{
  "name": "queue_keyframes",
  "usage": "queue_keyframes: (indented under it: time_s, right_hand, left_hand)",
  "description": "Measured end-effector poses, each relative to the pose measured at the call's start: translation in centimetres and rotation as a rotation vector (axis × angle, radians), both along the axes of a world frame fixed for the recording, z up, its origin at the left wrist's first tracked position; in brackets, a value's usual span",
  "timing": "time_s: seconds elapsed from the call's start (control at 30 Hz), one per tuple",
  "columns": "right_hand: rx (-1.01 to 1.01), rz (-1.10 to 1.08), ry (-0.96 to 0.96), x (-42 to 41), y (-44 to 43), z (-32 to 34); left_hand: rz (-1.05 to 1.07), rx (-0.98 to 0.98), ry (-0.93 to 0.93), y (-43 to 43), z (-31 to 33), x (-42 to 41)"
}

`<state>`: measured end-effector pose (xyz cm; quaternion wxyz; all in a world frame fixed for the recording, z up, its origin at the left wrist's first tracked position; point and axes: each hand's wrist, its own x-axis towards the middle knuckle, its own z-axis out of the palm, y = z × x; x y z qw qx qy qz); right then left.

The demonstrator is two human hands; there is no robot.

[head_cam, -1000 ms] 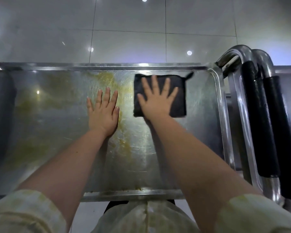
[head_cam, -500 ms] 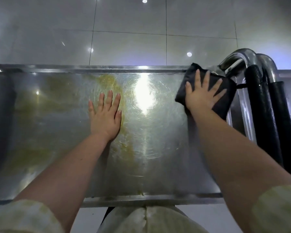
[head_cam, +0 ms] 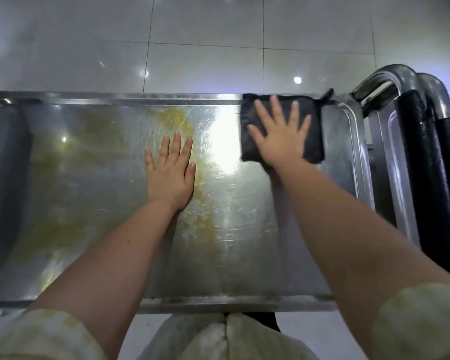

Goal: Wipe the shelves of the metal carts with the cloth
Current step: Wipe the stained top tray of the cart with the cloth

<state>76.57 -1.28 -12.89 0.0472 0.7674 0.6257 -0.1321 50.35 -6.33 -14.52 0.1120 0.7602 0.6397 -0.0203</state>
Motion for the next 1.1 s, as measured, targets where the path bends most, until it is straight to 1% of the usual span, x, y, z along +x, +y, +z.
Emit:
queue_keyframes:
  time_s: [0.07, 0.13, 0.23, 0.3, 0.43, 0.5, 0.6, 0.67, 0.8, 0.9, 0.97, 1.03, 1.1]
  right_hand:
    - [-0.012, -0.173, -0.025, 5.4, -1.3, 0.4]
    - [-0.037, -0.321, -0.063, 8.4, -2.6, 0.8]
    - [-0.041, -0.426, -0.064, 7.0, -2.7, 0.7]
    - [-0.016, -0.375, -0.03, 3.6, -1.5, 0.5]
    - [0.016, -0.06, 0.001, -5.8, 0.2, -0.3]
    - [0.02, 0.045, -0.006, -9.1, 0.2, -0.5]
    - [0.009, 0.08, 0.008, -9.7, -1.3, -0.3]
    - [0.027, 0.103, 0.01, -9.2, -4.4, -0.2]
    - [-0.001, 0.155, 0.006, -9.4, -15.4, 0.0]
    - [-0.021, 0.186, 0.039, -10.5, -24.4, 0.1]
    - [-0.052, 0.197, 0.031, -11.5, -28.2, 0.4]
    - [-0.072, 0.188, 0.036, -11.7, -28.3, 0.7]
    - [-0.045, 0.177, 0.034, -11.1, -24.5, 0.7]
  left_hand:
    - [-0.003, 0.006, 0.007, 0.1, 0.0, 0.1]
    - [-0.009, 0.013, 0.009, 0.1, 0.0, 0.1]
    - [-0.014, 0.024, 0.002, 0.0, -0.1, 0.0]
    - [-0.018, 0.027, -0.004, 0.0, -0.2, -0.1]
    - [-0.009, 0.025, 0.004, 0.0, -0.4, -0.1]
    - [-0.01, 0.037, 0.01, 0.0, -0.5, 0.1]
    - [-0.006, 0.038, 0.008, -0.1, -0.5, 0.2]
    - [-0.005, 0.031, 0.012, 0.0, -0.3, 0.2]
    - [-0.001, 0.021, 0.013, 0.0, -0.1, 0.3]
    - [-0.001, 0.013, 0.018, 0.1, 0.0, 0.2]
    - [-0.005, 0.019, 0.011, 0.0, -0.1, 0.1]
    - [-0.009, 0.028, 0.01, 0.0, -0.2, 0.0]
    - [-0.015, 0.036, -0.002, 0.0, -0.4, -0.1]
